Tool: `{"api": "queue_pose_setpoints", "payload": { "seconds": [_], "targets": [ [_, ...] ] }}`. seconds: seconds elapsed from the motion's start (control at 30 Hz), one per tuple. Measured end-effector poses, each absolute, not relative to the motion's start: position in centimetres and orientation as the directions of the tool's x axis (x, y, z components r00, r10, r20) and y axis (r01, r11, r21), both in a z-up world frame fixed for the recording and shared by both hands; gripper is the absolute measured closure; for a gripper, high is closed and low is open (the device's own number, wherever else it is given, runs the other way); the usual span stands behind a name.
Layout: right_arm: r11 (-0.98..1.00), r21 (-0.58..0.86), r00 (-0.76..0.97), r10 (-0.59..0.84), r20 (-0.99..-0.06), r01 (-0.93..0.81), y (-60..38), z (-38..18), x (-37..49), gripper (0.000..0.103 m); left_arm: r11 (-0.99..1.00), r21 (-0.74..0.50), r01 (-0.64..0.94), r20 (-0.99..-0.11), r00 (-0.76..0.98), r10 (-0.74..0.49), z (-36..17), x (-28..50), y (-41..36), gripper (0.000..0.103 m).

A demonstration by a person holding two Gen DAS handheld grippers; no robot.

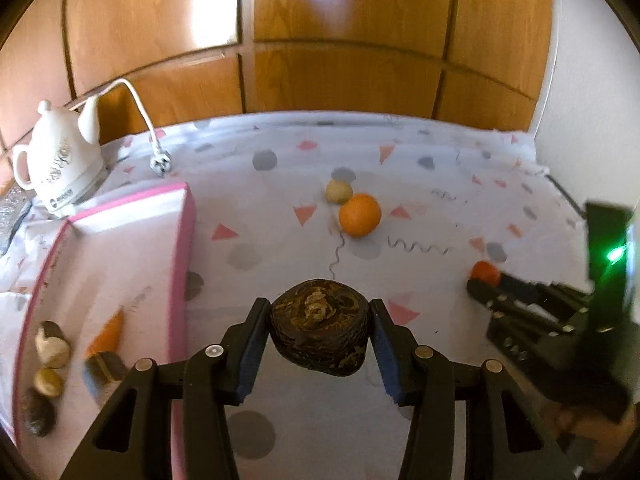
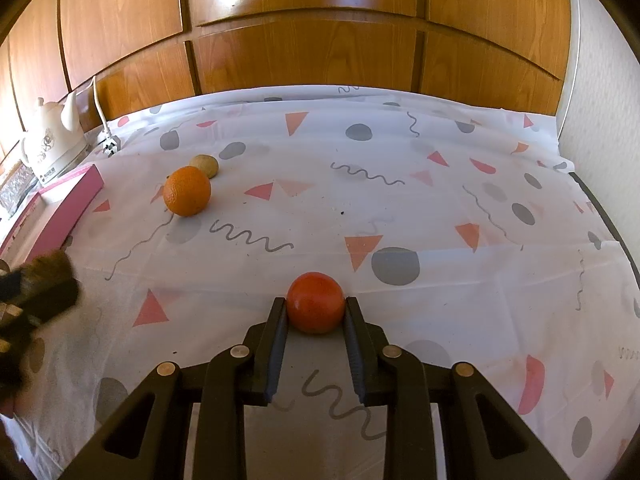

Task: Organize fruits
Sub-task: 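Carry the dark round root into the tray and open the left gripper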

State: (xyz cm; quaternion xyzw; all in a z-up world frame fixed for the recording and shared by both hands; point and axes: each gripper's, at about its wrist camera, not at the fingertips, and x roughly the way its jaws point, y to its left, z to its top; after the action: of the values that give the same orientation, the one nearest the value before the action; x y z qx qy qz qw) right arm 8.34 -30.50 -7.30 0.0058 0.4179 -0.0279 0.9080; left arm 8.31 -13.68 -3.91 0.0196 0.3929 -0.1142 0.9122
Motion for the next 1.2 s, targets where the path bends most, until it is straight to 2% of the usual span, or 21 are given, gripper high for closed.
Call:
{"api": "queue_pose_setpoints", "payload": {
  "seconds": [0.2,0.5,0.83,1.2],
  "targets": [
    [0.998,-0.026,0.648,-0.056,-0.759,0.056,-30.3,-7.3,8.4,0.075,0.985,-0.08,0.155,-0.703,0.691,-0.166,-1.4,7.5,-10.6,0.053],
    [0.997,-0.059,0.646,-0.081,-0.759,0.055,-29.9,-7.2,8.3,0.075,0.995,-0.097,-0.01,-0.684,0.727,-0.059,0.2,7.3,-3.5,0.053],
    [0.993,-0.101,0.643,-0.111,-0.758,0.053,-29.5,-7.2,8.4,0.075,0.985,-0.1,-0.14,-0.702,0.711,0.03,-0.8,7.7,2.7,0.053],
    [0.993,-0.107,0.643,-0.116,-0.758,0.053,-29.4,-7.2,8.4,0.075,0.982,-0.063,-0.18,-0.721,0.689,0.08,-1.9,11.0,4.2,0.052]
  ]
}}
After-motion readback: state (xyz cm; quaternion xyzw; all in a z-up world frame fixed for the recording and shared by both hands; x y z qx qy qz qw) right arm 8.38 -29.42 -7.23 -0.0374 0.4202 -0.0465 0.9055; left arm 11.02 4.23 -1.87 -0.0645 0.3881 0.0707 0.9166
